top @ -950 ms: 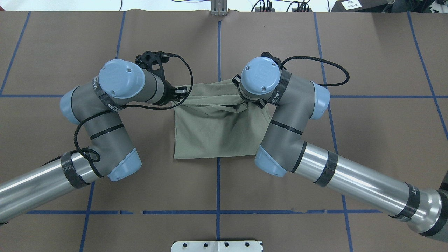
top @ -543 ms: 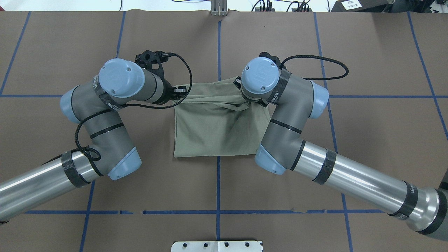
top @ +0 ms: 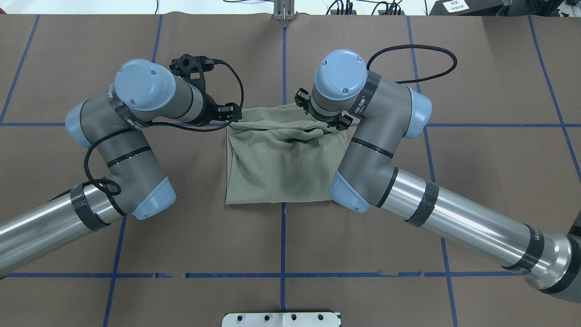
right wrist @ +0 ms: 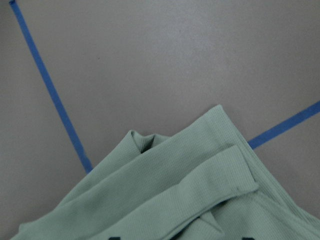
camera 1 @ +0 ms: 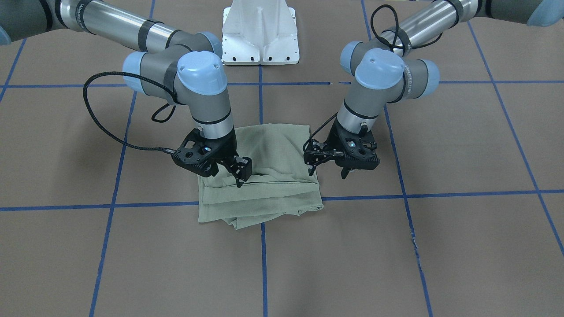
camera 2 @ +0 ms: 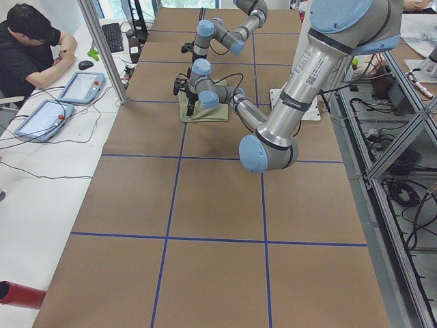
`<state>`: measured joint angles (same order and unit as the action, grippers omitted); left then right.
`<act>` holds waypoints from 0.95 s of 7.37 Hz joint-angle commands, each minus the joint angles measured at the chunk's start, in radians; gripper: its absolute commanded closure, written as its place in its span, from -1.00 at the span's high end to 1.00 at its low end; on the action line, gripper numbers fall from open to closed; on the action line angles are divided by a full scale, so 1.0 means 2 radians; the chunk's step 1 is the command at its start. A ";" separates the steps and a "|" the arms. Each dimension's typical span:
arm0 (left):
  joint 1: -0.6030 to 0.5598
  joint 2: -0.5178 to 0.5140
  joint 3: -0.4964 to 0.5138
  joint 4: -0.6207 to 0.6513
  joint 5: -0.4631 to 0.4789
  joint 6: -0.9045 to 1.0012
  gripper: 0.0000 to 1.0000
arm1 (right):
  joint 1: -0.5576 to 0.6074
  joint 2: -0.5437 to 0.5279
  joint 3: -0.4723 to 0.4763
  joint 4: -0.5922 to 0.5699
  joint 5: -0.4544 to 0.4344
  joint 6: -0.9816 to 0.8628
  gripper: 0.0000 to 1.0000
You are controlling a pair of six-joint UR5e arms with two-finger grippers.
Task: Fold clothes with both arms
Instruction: 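Release the shirt and raise the left gripper while the right gripper presses the fold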
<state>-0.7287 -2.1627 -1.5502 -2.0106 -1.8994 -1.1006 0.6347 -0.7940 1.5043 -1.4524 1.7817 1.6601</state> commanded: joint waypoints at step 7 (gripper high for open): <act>-0.029 0.011 0.000 -0.002 -0.039 0.045 1.00 | -0.048 0.045 -0.112 -0.022 -0.086 -0.183 1.00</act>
<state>-0.7869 -2.1399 -1.5508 -2.0136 -1.9772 -1.0109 0.5176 -0.7341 1.3487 -1.5015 1.6413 1.3128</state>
